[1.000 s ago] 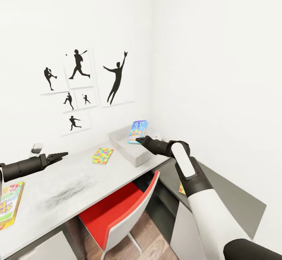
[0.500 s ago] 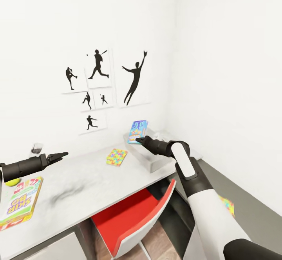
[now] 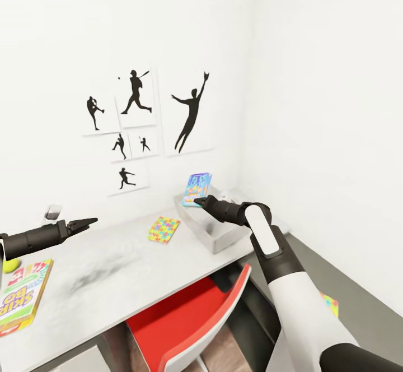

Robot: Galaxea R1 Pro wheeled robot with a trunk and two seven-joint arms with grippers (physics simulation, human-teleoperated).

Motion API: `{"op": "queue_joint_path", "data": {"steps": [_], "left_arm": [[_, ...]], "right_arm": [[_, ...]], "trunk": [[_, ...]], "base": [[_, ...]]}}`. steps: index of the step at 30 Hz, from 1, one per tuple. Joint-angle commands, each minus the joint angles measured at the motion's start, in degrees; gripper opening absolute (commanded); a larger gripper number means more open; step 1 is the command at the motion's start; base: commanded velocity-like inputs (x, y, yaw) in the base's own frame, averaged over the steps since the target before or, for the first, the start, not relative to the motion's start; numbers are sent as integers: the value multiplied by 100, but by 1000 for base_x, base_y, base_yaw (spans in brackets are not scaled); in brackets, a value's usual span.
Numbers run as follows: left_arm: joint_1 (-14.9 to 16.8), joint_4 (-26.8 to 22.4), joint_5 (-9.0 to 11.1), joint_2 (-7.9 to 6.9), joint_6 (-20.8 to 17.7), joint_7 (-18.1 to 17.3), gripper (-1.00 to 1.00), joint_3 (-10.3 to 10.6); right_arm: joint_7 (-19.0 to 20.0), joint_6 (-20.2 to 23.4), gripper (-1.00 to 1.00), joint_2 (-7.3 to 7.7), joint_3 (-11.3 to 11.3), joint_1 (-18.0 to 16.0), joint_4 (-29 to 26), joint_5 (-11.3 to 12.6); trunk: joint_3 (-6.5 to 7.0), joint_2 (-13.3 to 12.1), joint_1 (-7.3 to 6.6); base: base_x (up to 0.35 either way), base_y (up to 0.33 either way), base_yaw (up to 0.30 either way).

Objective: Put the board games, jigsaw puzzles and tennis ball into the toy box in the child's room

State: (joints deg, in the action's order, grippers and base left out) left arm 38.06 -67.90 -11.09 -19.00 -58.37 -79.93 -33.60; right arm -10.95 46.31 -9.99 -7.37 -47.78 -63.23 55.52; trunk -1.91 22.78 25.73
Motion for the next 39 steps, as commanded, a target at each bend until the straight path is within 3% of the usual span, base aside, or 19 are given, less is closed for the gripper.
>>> {"op": "queue_joint_path", "data": {"steps": [1,21,39], "left_arm": [[8,-4,-60,2,-59,-57,100,-10],[8,-4,-60,1,-53,-58,100,-16],[8,-17,-52,2,-66,-70,100,-14]], "right_arm": [[-56,10,-100,0,-1,-5,-6,64],[-56,13,-100,0,-1,-4,-14,64],[-50,17,-100,0,-1,11,-14,68]], "trunk": [[-14,13,5],[-8,13,5],[-8,13,5]], "base": [[160,58,0],[225,-27,-20],[112,-3,0]]}}
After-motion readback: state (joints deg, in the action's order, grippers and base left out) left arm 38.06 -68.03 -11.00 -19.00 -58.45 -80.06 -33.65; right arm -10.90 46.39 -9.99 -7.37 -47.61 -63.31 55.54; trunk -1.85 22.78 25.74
